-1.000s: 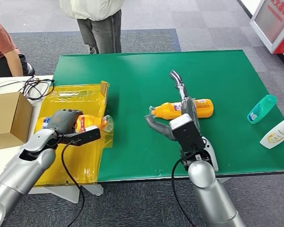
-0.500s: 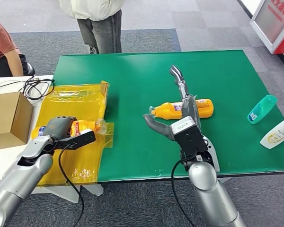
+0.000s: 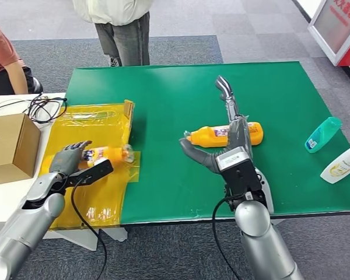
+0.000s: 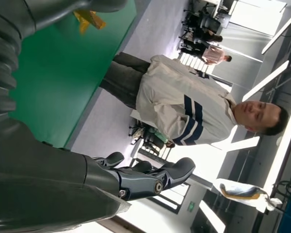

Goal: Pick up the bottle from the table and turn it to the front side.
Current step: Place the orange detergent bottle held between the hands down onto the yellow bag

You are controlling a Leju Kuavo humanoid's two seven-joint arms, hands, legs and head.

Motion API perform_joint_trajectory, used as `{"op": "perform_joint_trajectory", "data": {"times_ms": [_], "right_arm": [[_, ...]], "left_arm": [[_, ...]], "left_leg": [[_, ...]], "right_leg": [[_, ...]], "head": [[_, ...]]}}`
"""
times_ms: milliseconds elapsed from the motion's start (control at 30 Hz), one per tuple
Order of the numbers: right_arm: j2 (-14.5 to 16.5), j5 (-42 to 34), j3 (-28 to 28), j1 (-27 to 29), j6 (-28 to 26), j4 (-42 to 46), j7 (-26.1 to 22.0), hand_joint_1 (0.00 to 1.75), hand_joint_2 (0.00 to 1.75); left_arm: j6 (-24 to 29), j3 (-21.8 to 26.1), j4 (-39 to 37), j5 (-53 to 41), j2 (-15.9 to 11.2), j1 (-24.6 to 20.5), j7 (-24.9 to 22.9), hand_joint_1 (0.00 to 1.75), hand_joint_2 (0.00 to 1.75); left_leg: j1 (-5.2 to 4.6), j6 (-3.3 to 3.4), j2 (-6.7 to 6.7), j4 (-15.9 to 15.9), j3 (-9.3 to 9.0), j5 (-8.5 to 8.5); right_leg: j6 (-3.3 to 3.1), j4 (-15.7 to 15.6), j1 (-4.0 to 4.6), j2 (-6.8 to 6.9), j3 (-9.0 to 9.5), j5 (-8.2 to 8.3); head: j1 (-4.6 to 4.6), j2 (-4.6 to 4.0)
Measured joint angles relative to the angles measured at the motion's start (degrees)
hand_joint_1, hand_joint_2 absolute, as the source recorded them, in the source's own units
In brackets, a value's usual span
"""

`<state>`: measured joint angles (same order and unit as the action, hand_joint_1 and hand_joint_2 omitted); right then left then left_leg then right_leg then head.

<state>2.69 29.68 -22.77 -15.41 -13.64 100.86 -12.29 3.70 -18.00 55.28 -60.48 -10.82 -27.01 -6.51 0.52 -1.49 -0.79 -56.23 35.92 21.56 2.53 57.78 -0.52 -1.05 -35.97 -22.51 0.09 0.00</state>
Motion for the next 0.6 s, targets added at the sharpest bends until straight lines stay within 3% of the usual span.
{"op": "perform_joint_trajectory", "data": {"times_ms": [600], "right_arm": [[-0.4,-0.5,0.6,0.5,-1.4,1.0,-0.6,0.00,1.75]], "left_arm": [[0.0,1.6,-0.2,-0.2,0.5,0.2,0.2,0.00,0.00]], "left_leg": [[0.00,0.00,0.00,0.0,0.00,0.00]], "right_leg": [[0.00,0.0,0.00,0.00,0.01,0.00]], "head": [[0.00,0.00]]}}
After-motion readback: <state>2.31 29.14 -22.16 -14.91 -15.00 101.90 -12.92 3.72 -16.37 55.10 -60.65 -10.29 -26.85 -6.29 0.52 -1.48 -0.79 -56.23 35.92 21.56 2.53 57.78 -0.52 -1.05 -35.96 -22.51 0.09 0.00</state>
